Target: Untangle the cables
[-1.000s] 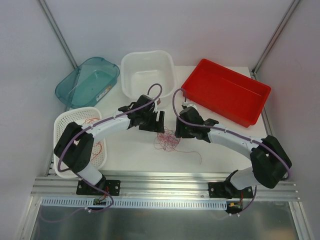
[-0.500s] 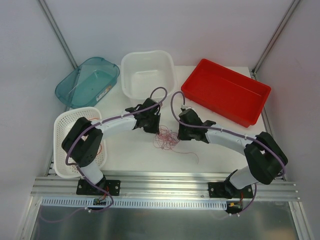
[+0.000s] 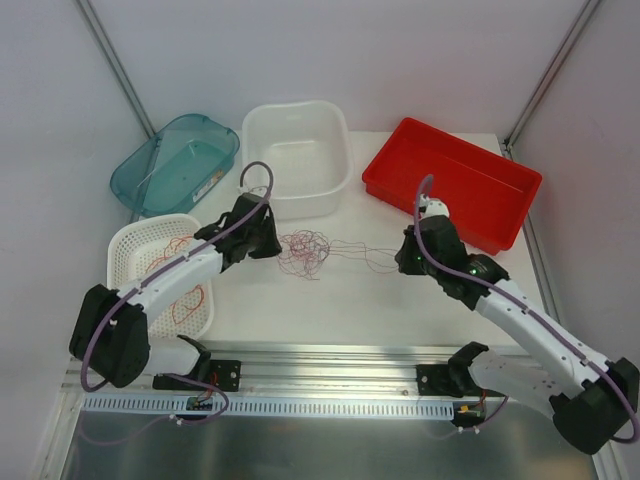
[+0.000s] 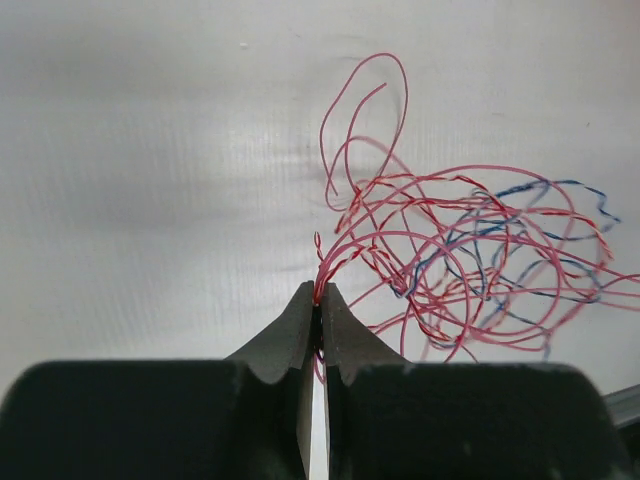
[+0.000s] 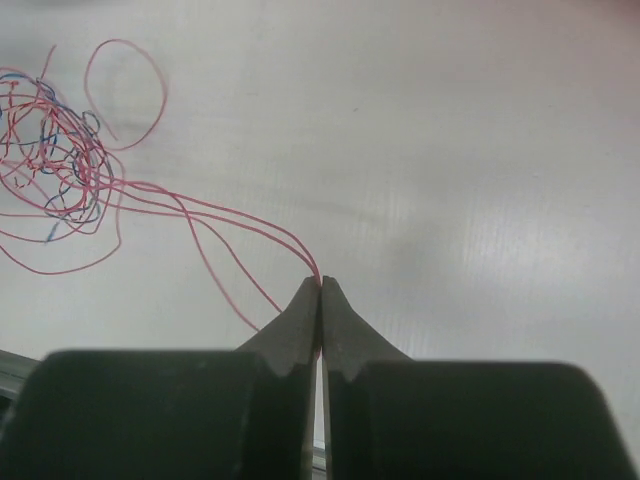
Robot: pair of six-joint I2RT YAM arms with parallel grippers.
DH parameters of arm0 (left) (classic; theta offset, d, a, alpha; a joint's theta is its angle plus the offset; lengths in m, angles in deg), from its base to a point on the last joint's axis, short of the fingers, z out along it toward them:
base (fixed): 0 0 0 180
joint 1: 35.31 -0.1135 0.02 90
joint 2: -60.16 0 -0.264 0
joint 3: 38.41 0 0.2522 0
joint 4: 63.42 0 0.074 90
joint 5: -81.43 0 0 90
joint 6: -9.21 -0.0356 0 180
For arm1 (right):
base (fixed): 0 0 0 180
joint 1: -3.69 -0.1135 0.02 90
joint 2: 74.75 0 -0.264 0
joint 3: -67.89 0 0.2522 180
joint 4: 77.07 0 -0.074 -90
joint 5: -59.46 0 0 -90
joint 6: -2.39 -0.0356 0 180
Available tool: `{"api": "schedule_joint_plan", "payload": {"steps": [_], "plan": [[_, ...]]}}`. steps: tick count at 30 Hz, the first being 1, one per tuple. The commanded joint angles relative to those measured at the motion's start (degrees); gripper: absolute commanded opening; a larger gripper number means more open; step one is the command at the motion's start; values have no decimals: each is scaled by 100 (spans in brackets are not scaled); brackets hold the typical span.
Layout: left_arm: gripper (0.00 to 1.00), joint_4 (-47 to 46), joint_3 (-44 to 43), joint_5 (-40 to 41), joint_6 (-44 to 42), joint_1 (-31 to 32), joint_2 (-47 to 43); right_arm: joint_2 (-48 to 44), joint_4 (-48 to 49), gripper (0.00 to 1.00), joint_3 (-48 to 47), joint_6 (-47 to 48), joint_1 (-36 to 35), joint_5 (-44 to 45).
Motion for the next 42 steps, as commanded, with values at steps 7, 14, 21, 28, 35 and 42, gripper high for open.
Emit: {"api": "schedule_joint_plan", "payload": {"steps": [7,14,21,28,35,42], "plan": [[0,488,315,680,-223,-547,-1107,-1354,-1350,1,-996,635,772,521],[0,805,455,1287,-233,-820,-880,-1750,-1859,1,-1883,1004,974,819],[0,910,342,1472,-215,-943,-440,-1961,-2185,1,-2315,1285,983,1276],[0,1051,122,1543,-233,-1110,8,-2014,-2308,1,-2245,1277,983,1418],[0,1042,69,700,-294,-1066,-263,-1611,-2388,24,-1473,864,983,1207],[0,1042,192,313,-461,-768,-703,-1021,-2098,67,-751,547,974,646]]}}
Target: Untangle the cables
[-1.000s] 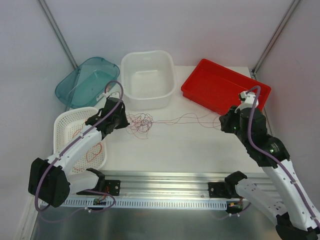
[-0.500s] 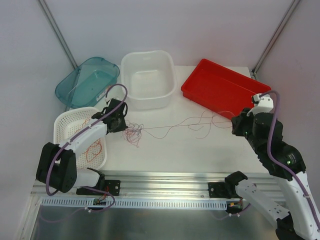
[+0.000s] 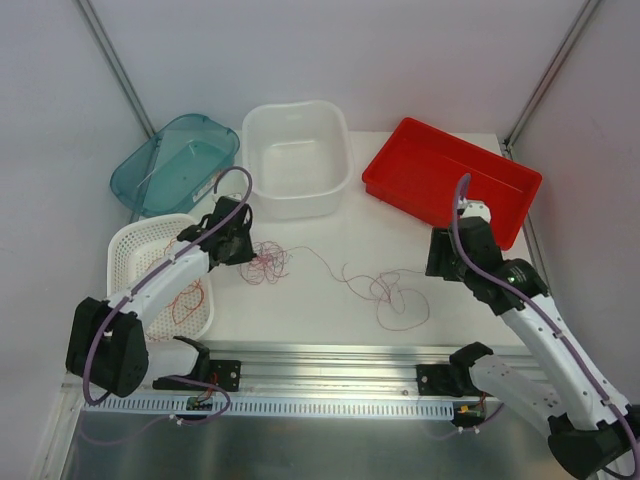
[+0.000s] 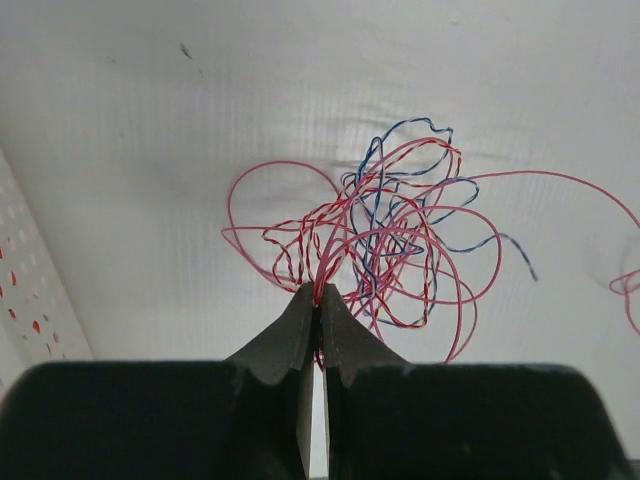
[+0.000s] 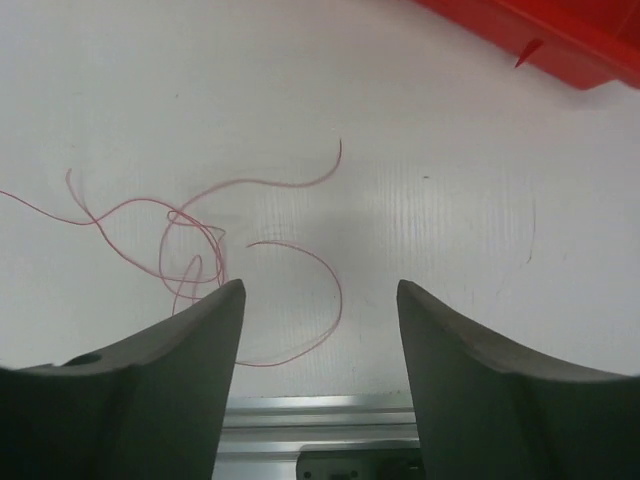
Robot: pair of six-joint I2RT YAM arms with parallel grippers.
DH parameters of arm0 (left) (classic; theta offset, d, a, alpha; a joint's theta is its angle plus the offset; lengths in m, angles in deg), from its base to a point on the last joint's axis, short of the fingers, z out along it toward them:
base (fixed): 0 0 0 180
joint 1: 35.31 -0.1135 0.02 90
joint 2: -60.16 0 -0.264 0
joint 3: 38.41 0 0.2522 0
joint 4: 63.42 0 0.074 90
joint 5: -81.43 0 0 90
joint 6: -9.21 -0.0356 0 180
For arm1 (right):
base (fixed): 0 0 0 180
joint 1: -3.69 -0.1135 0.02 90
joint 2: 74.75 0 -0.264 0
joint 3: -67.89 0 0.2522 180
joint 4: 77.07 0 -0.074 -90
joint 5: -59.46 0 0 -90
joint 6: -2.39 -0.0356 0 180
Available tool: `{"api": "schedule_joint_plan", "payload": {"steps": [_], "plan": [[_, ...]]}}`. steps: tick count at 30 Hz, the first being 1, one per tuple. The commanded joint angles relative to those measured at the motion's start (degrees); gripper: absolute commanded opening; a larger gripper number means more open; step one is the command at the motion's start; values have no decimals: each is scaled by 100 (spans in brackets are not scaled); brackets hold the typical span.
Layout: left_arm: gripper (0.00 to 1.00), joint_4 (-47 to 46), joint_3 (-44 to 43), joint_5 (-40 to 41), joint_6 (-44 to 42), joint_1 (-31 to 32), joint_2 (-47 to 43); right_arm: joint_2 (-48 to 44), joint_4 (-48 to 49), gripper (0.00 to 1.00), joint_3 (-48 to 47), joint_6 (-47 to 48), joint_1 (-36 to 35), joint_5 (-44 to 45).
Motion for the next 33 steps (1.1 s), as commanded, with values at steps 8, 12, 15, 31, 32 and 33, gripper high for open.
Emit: {"api": "schedule_joint_plan", "payload": {"steps": [8,12,15,31,32,33], "plan": [[0,56,179,-513,-122,316,-624,714,1069,72,440,-84,-143,-1603],[0,56,294,-355,-122,316,-834,1189,1272,72,598,-224,-196,-1781],[0,56,338,-188,-157,307,-888,1514,1395,70,782,-365,-222,-1877],[0,215,180,190,-316,202,-940,2737,1861,59,1591,-963,-266,-1148],[0,223,189,216,-316,184,-940,2789,1896,57,1592,-954,-275,-1096],[0,232,198,234,-316,166,-949,2886,1896,52,1574,-937,-266,-1078]]}}
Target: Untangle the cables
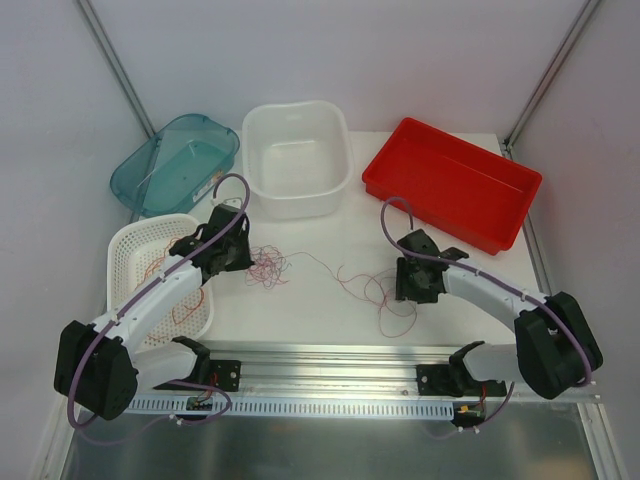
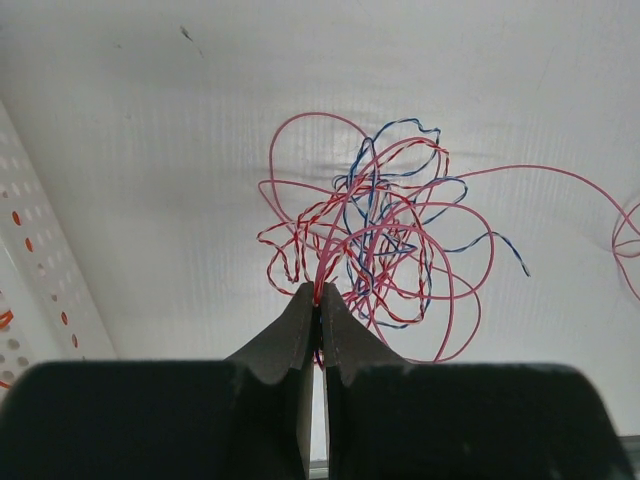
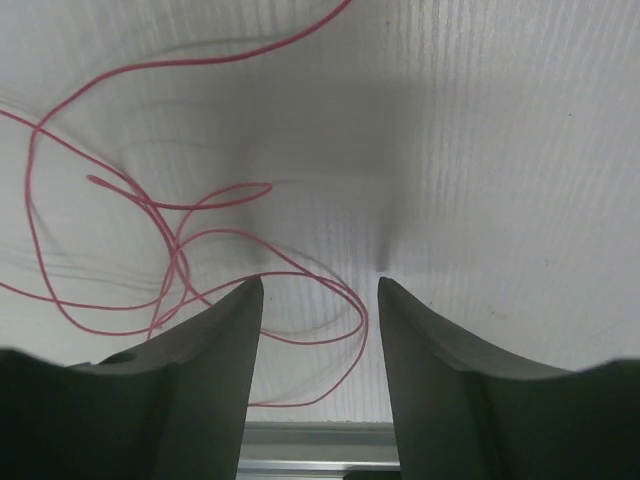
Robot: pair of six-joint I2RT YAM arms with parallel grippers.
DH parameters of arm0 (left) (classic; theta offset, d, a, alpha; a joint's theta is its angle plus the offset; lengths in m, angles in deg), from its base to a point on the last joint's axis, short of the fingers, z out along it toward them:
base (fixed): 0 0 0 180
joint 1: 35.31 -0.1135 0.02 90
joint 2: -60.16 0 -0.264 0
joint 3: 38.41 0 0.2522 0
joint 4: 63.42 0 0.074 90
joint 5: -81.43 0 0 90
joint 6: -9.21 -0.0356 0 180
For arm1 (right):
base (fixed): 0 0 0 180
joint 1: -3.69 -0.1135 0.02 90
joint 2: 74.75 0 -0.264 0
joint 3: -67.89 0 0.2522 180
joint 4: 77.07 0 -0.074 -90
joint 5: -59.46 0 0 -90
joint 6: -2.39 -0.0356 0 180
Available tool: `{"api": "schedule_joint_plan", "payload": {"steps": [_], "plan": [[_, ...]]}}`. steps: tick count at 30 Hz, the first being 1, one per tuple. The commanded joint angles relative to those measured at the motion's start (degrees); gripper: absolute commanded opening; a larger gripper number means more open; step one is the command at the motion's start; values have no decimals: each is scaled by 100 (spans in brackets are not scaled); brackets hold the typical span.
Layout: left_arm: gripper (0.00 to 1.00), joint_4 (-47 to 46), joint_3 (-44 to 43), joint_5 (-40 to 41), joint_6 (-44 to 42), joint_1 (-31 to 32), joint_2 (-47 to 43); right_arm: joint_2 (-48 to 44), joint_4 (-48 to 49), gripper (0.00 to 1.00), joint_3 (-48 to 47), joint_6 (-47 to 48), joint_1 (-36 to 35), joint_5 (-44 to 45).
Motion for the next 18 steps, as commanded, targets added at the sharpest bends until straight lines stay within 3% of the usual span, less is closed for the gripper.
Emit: {"api": "schedule_joint_plan", "payload": {"steps": [1,2,5,7,9,12,18], "plan": [[0,116,-95,243,-99,-102,-149,157,255,51,-17,-150,-8,225],[0,134,-95,243,-99,-138,-141,174,238,48,-26,-150,-8,286],[0,151,-78,304,-82,-190,-149,26,54,26,-87,-150,9,514],[0,160,-34,304,-55,-217,-140,-282,-183,17,-289,-80,9,820],[0,178,19,313,-20,-261,-106,-754,-875,4,-691,95,0,1233],[0,222,63,339,59,-322,-96,-1230,-1431,1,-1298,368,61,1682],[0,239,239,357,296,-410,-105,-1996,-2399,1,-3468,1220,237,2501]]}}
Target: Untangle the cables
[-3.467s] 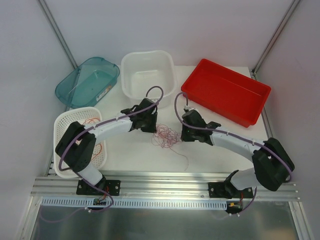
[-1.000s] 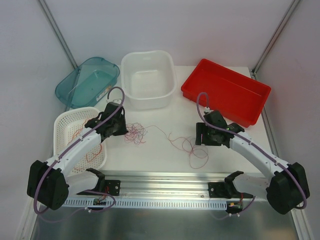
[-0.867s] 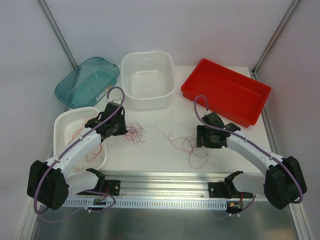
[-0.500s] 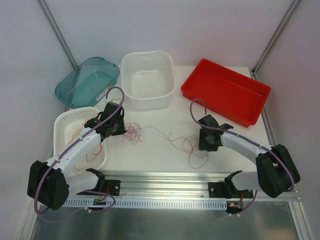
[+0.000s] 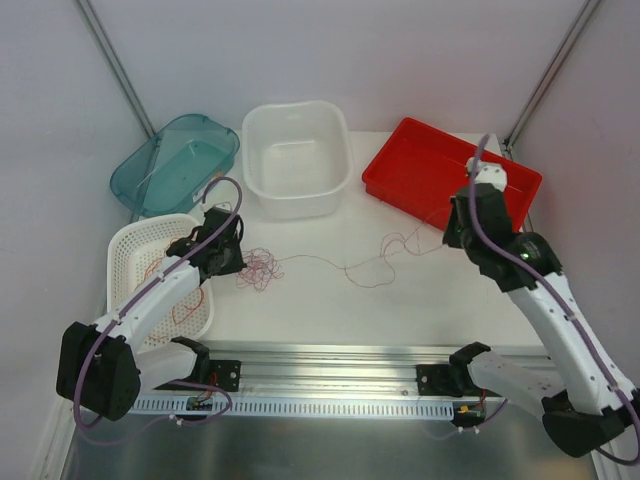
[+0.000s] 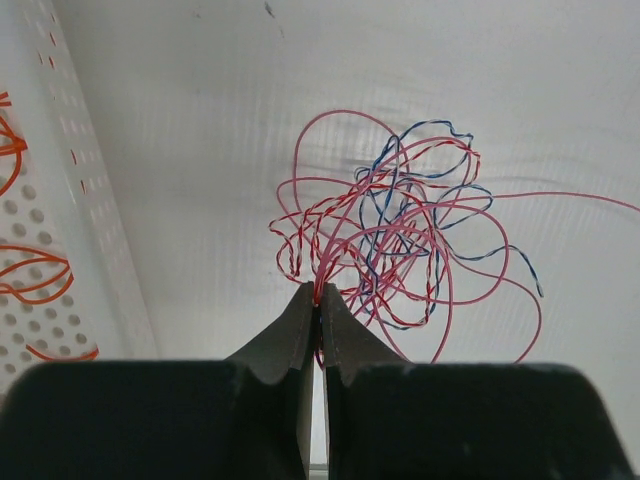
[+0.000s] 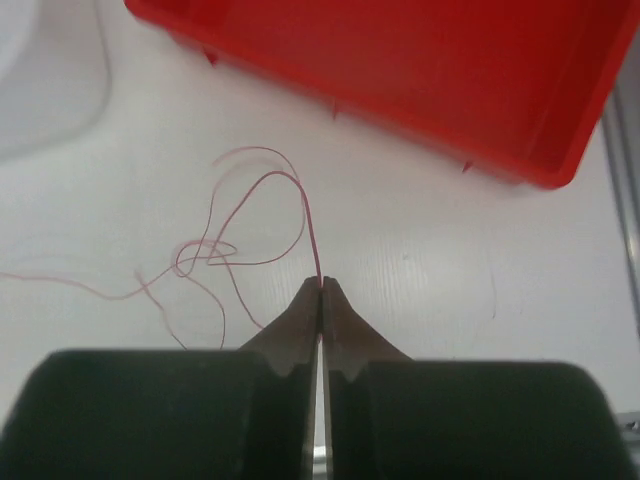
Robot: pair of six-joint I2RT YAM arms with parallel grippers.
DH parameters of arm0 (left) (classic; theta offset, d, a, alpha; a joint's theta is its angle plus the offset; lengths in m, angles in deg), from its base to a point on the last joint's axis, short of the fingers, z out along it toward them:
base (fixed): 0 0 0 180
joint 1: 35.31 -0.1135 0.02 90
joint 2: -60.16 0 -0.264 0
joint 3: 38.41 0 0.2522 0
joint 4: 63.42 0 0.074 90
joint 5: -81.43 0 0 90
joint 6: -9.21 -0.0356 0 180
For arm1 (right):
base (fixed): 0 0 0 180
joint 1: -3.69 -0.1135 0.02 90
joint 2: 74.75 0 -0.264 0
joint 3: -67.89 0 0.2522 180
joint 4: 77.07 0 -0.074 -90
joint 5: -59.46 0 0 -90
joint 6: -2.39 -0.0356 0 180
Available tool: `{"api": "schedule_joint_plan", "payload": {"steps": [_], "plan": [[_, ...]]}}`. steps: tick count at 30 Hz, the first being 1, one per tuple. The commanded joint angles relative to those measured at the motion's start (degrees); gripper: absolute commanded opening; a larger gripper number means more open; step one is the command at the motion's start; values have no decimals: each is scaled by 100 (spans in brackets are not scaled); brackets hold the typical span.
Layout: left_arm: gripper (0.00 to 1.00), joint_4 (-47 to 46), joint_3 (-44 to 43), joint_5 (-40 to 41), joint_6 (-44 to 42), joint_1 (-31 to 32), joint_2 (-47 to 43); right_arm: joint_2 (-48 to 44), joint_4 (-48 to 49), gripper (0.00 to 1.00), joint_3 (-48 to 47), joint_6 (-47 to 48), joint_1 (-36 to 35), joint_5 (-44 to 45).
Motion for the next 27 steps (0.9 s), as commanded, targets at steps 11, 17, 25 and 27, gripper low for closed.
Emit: {"api": "schedule_joint_plan", "payload": {"steps": [11,17,25,27], "plan": [[0,91,147,40,319,-126,97,-601,-2,1,-3434,1949,96,573],[0,100,33,-232,240,-118,158,-303,253,1,-3593,1968,104,195],[35,187,-573,-1198,-287,-118,-105,216,551,1,-3329,2047,148,247],[44,214,-713,-1313,-489,-118,-166,400,604,1,-3390,2099,201,256]]}}
